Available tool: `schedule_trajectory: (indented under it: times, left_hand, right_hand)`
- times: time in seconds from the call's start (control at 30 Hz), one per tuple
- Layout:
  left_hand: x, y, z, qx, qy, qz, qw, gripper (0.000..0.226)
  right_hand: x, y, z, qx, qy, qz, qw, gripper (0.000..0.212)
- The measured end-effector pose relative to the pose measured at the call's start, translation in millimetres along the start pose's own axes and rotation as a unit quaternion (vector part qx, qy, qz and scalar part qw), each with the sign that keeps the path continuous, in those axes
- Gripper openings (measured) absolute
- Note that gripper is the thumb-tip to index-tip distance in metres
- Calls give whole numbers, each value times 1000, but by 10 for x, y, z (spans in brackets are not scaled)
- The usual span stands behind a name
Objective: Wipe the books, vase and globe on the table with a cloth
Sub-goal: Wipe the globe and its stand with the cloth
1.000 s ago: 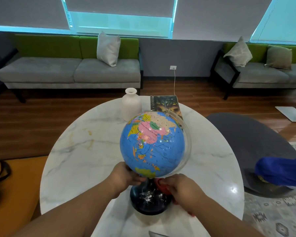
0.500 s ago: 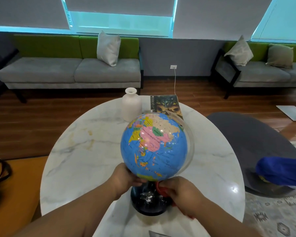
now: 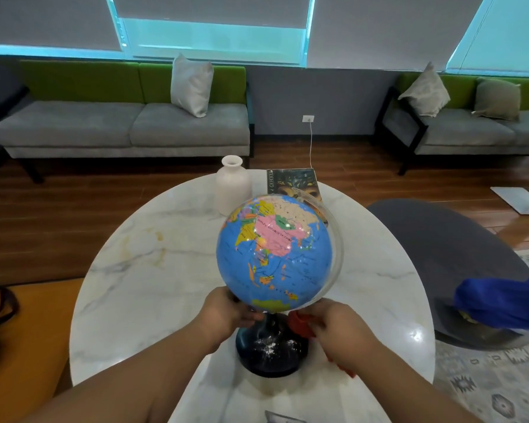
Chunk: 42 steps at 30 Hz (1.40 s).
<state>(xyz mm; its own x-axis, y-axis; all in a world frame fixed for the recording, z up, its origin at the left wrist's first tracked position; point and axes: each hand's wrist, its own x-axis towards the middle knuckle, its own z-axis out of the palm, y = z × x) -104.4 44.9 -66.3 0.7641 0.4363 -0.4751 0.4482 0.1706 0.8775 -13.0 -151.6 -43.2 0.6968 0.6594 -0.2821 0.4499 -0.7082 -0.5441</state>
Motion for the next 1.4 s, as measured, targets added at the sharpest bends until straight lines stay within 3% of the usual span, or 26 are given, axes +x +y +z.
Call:
schedule_trajectory:
  times: [0.1,0.17,0.37,0.6,0.7,0.83,0.93,1.03,1.2,1.33,1.4]
  left_hand:
    - [21,1,-18,-21,9,0,1000,8]
    - [40,-10,-39,-31,10,1,999,10]
    - [49,-8,-18,-5,-3,4,1000,9]
    - [28,-6,-42,-14,5,8,1000,8]
    - [27,-14,-45,-20,7,8,1000,7]
    - [24,-27,-30,-23,3,10,1000,6]
    - [17,-25,-17,-23,0,7,1000,7]
    - [2,-21,5,-17,-3,5,1000,11]
    - [-23,-42,8,-22,7,12,1000,15]
    - [-40,-56,42,-31,7,14,999,12]
    - [-52,-52,49,-33,7,14,999,11]
  right_hand:
    - [-63,-57,-14,73,3,-56,996,39]
    - [-59,-97,30,60,15,-101,993,40]
    - [78,-150,38,-176,-29,-111,978,37]
    - [-13,-219,-83,-30,46,-46,997,32]
    - [-40,-95,-138,-21,81,-9,996,30]
    - [-83,35,-87,30,34,5,999,28]
    - [-124,74,104,-25,-44,-43,998,29]
    - [-58,144,159,-130,-4,-16,991,30]
    - [-56,146,231,-103,-41,-78,991,30]
    - [-3,245,208,-118,-10,-48,992,28]
    - [-23,210,250,-101,-21,-79,992,29]
